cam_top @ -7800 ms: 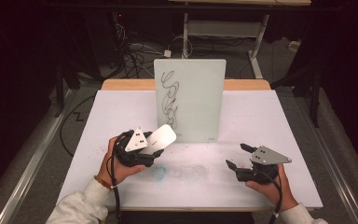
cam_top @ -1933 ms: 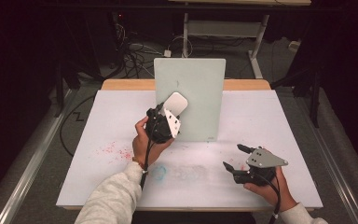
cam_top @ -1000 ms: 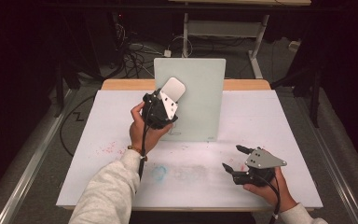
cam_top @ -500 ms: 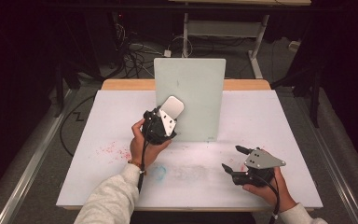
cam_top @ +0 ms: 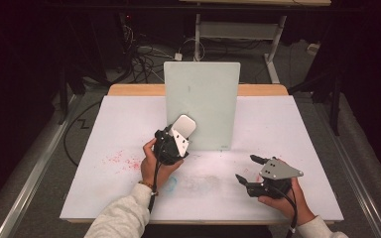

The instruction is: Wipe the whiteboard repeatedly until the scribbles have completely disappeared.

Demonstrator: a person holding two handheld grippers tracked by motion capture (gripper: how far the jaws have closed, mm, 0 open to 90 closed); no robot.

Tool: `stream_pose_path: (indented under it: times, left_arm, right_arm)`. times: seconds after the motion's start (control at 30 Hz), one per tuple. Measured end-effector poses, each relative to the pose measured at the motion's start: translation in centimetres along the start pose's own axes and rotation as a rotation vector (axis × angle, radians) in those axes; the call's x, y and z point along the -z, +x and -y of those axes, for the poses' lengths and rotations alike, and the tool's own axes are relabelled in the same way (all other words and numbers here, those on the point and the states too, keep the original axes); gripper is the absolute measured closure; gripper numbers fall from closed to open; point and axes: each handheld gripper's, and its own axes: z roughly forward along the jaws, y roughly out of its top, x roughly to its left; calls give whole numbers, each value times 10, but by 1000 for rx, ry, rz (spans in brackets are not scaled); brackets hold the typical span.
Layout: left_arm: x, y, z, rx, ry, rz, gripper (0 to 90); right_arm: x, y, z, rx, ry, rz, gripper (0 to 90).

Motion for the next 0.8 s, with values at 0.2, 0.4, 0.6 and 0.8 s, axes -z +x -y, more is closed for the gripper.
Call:
stream_pose_path:
  times: [0.2, 0.4, 0.6, 0.8]
  left_arm:
    - [1, 8, -13, 1, 16, 24, 281]
    - [6, 30, -43, 6, -12, 7, 282]
    - [12, 53, -76, 2, -49, -27, 287]
    - [14, 68, -95, 10, -66, -46, 289]
  right_arm:
    - [-1, 0, 0, 2, 3, -4, 238]
    - [-1, 0, 1, -1, 6, -2, 239]
    - [0, -1, 1, -5, 2, 3, 239]
    - [0, -1, 1, 4, 4, -3, 239]
